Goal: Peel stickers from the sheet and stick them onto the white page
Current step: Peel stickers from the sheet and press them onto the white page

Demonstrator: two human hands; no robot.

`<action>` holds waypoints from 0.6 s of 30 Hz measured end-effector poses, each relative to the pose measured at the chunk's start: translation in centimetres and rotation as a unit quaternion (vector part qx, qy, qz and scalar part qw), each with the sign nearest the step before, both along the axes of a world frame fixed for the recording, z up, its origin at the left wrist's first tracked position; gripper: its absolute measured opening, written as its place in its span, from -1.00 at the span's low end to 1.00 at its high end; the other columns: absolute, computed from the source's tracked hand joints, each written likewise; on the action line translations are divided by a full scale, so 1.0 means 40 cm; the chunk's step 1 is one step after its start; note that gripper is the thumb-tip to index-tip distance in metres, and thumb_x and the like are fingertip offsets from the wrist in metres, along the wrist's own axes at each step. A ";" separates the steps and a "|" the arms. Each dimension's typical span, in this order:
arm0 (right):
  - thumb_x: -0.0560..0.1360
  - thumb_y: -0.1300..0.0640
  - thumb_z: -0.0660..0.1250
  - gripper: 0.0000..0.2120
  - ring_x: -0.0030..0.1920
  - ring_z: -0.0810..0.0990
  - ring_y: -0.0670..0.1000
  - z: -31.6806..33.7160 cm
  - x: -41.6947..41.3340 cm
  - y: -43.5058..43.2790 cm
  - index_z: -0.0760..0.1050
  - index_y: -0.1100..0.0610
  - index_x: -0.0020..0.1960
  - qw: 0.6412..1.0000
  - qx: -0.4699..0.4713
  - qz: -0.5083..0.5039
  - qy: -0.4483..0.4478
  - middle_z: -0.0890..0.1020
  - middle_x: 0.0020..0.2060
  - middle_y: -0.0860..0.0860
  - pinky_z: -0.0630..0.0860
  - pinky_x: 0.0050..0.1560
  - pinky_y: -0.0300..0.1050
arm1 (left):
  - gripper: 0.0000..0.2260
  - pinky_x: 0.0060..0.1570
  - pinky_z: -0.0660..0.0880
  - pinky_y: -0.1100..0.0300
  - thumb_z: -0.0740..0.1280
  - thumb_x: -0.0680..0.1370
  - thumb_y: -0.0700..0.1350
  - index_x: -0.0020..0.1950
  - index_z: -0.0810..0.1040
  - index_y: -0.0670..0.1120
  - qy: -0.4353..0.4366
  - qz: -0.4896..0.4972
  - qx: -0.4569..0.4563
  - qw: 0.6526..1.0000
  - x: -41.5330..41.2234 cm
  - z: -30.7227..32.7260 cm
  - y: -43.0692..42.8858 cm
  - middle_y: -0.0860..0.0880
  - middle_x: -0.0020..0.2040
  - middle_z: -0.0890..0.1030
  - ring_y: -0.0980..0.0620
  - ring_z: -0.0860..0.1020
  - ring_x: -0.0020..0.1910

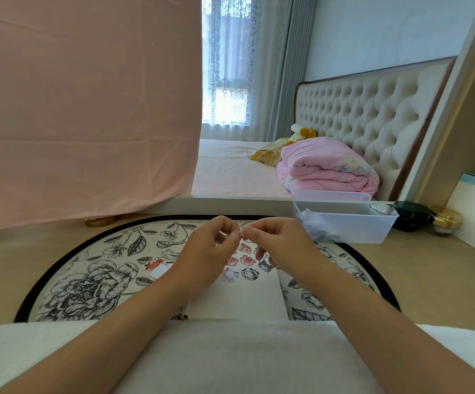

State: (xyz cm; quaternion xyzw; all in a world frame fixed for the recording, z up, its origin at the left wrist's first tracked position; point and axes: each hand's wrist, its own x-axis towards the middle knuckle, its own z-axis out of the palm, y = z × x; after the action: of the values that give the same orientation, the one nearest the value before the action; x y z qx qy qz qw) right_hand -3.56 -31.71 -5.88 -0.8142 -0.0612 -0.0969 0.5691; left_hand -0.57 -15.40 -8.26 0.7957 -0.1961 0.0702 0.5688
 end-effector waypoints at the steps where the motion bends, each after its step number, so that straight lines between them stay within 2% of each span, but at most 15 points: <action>1: 0.54 0.10 0.44 -0.90 -0.42 0.55 -0.12 0.001 0.001 -0.004 0.70 0.11 -0.09 1.000 0.009 -0.003 0.002 0.63 -0.44 -0.13 0.40 -0.46 -0.36 | -0.86 -0.33 0.55 0.25 0.31 0.61 -0.11 -0.14 0.55 -0.01 0.001 -0.001 -0.010 1.000 -0.002 0.002 -0.003 -0.08 -0.19 0.63 -0.02 0.60 -0.21; 3: 0.55 0.11 0.43 -0.88 -0.47 0.52 -0.15 0.003 0.001 -0.011 0.69 0.14 -0.07 1.000 0.015 -0.008 0.009 0.61 -0.47 -0.13 0.38 -0.48 -0.37 | -0.87 -0.31 0.55 0.31 0.31 0.62 -0.13 -0.12 0.56 -0.05 0.005 -0.005 -0.025 1.000 -0.005 0.004 -0.009 -0.10 -0.15 0.64 -0.08 0.63 -0.10; 5: 0.56 0.10 0.42 -0.87 -0.50 0.51 -0.18 0.007 0.002 -0.014 0.69 0.15 -0.07 1.000 0.012 -0.011 0.010 0.61 -0.47 -0.09 0.37 -0.49 -0.36 | -0.88 -0.33 0.53 0.34 0.32 0.62 -0.12 -0.11 0.58 -0.06 0.003 -0.004 -0.027 1.000 -0.008 0.010 -0.015 -0.10 -0.16 0.64 -0.06 0.62 -0.15; 8: 0.51 0.08 0.48 -0.91 -0.39 0.59 -0.10 0.014 0.005 -0.021 0.71 0.10 -0.07 1.000 0.025 -0.003 -0.002 0.71 -0.30 -0.02 0.41 -0.46 -0.36 | -0.88 -0.47 0.41 0.41 0.36 0.60 -0.04 -0.12 0.59 0.00 -0.013 0.013 -0.004 1.000 -0.005 0.021 -0.022 -0.06 -0.18 0.65 0.05 0.60 -0.26; 10: 0.50 0.11 0.49 -0.93 -0.39 0.60 -0.09 0.017 0.010 -0.029 0.71 0.10 -0.06 0.999 0.027 -0.007 -0.015 0.71 -0.31 -0.06 0.42 -0.46 -0.38 | -0.88 -0.48 0.43 0.34 0.37 0.60 -0.03 -0.14 0.58 0.05 -0.038 0.020 0.018 0.999 0.004 0.024 -0.025 -0.01 -0.19 0.64 0.05 0.59 -0.26; 13: 0.51 0.15 0.48 -0.92 -0.47 0.56 -0.12 0.022 0.019 -0.040 0.70 0.16 -0.07 0.999 0.026 -0.022 -0.022 0.66 -0.42 -0.10 0.38 -0.49 -0.38 | -0.90 -0.27 0.63 0.03 0.37 0.60 -0.02 -0.12 0.60 0.05 -0.041 0.010 0.019 0.999 0.018 0.025 -0.038 0.01 -0.19 0.65 -0.02 0.62 -0.18; 14: 0.52 0.15 0.47 -0.92 -0.45 0.57 -0.11 0.024 0.022 -0.044 0.70 0.16 -0.07 0.999 0.030 -0.024 -0.022 0.67 -0.38 -0.09 0.38 -0.50 -0.38 | -0.90 -0.24 0.64 0.02 0.37 0.60 -0.03 -0.11 0.61 0.03 -0.037 0.006 0.013 0.999 0.020 0.028 -0.044 0.01 -0.18 0.65 -0.02 0.63 -0.17; 17: 0.52 0.14 0.47 -0.91 -0.38 0.59 -0.05 0.034 0.026 -0.067 0.70 0.16 -0.05 0.998 0.066 -0.021 -0.004 0.73 -0.22 0.02 0.40 -0.49 -0.32 | -0.90 -0.26 0.60 0.23 0.35 0.61 -0.09 -0.05 0.62 -0.07 -0.023 -0.016 -0.023 0.999 0.024 0.039 -0.070 -0.06 -0.14 0.65 -0.01 0.64 -0.12; 18: 0.52 0.13 0.47 -0.90 -0.37 0.59 -0.05 0.037 0.027 -0.077 0.70 0.16 -0.05 0.996 0.084 -0.018 0.009 0.73 -0.20 0.02 0.40 -0.48 -0.27 | -0.91 -0.22 0.61 0.22 0.34 0.61 -0.12 -0.03 0.63 -0.10 -0.016 -0.025 -0.033 0.999 0.028 0.041 -0.079 -0.07 -0.13 0.66 -0.01 0.65 -0.08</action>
State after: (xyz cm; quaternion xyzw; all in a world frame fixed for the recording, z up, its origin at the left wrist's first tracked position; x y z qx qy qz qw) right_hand -2.48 -34.79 -4.41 -0.7656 -0.0329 -0.1049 0.6339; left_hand 0.55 -18.56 -6.62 0.7700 -0.2229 0.0752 0.5931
